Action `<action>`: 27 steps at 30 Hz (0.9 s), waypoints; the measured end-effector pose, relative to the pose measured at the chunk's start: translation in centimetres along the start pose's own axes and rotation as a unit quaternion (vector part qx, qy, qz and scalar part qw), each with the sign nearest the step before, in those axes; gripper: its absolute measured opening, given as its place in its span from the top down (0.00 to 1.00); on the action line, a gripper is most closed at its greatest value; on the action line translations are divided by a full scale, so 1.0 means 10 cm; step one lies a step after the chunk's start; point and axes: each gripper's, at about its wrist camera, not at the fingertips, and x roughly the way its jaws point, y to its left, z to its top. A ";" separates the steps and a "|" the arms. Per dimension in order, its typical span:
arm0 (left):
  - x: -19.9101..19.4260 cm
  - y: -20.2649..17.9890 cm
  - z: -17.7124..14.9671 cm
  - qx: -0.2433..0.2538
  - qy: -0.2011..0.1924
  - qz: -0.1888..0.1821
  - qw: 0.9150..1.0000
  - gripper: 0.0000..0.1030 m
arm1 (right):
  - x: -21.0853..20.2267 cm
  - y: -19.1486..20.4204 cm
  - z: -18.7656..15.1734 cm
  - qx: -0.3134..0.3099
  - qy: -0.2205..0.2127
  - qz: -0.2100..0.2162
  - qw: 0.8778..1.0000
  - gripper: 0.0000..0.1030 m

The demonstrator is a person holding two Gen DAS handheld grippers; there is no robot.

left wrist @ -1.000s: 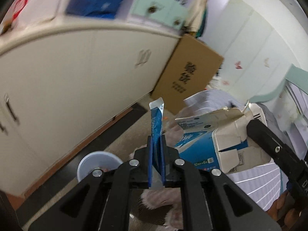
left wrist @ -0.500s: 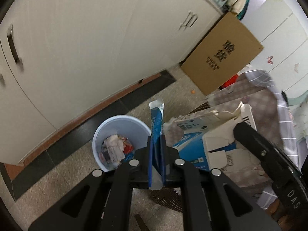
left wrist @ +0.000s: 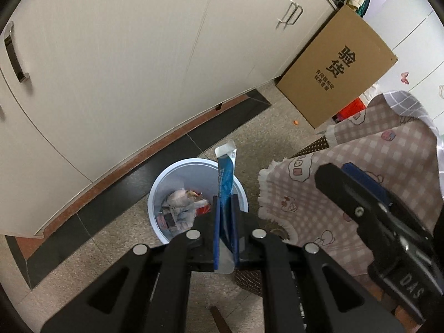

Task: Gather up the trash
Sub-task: 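Carry the card and blue tube over the wastebasket with both tools, then open both grippers to drop the card and tube into the wastebasket, then move both tools back toward the table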

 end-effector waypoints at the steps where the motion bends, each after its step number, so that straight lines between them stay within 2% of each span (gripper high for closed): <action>1: 0.01 -0.01 -0.01 0.001 0.002 -0.002 1.000 0.93 | -0.01 0.01 -0.01 0.000 0.000 -0.004 1.000 0.42; 8: 0.06 -0.14 -0.05 0.014 0.005 0.009 1.000 0.93 | -0.14 -0.06 -0.13 -0.002 -0.007 -0.024 1.000 0.38; 16: 0.11 -0.28 -0.03 0.030 0.013 0.016 0.999 0.93 | -0.26 -0.15 -0.13 0.016 -0.019 -0.018 1.000 0.36; 25: 0.02 -0.47 0.09 0.055 -0.003 0.021 0.998 0.92 | -0.48 -0.26 -0.09 0.047 -0.052 -0.006 0.998 0.35; 26: 0.00 -0.48 0.11 0.057 -0.010 0.022 0.998 0.90 | -0.50 -0.27 -0.08 0.052 -0.055 -0.004 0.997 0.35; 27: -0.02 -0.50 0.12 0.057 -0.014 0.022 0.998 0.83 | -0.53 -0.28 -0.08 0.054 -0.058 -0.003 0.997 0.35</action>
